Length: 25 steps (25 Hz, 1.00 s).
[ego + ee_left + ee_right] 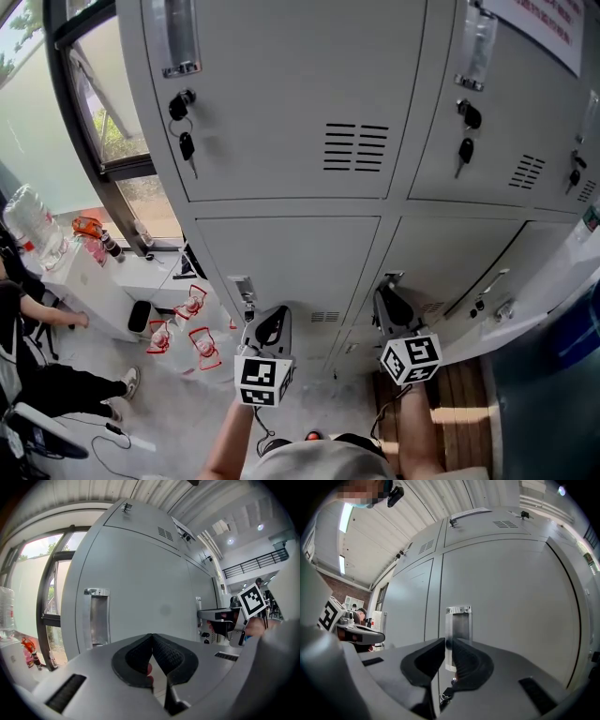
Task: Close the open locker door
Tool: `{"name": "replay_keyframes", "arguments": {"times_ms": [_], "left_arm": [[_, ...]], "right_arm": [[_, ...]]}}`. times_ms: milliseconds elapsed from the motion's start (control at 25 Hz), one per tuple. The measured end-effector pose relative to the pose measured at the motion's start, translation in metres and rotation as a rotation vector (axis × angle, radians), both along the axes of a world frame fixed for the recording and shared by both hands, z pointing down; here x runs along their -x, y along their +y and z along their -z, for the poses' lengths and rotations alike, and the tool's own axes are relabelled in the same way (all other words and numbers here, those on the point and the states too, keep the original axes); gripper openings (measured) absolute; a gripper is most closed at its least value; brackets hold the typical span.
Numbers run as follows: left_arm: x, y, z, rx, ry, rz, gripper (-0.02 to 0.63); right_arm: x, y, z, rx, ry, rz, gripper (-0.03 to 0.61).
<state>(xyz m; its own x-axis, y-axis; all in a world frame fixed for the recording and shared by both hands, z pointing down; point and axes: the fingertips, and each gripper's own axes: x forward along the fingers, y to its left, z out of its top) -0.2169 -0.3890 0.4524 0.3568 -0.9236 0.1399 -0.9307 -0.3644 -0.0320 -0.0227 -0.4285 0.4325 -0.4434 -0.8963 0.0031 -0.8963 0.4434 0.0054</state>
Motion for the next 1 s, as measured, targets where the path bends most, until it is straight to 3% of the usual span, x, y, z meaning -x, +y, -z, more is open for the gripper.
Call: {"name": "replay_keyframes", "arguments": {"times_ms": [600,1000], "left_arm": [[-0.004,0.002,0.000,0.000,0.000,-0.006,0.021],[-0.028,0.011,0.007,-0.019,-0.001,-0.055,0.021]], "right_arm": [[-0.009,0.005,0.004,-0.002,0.021,-0.037,0.055],[-0.033,0.031,0.011,-0.027,0.043,-0.082,0.055]]}}
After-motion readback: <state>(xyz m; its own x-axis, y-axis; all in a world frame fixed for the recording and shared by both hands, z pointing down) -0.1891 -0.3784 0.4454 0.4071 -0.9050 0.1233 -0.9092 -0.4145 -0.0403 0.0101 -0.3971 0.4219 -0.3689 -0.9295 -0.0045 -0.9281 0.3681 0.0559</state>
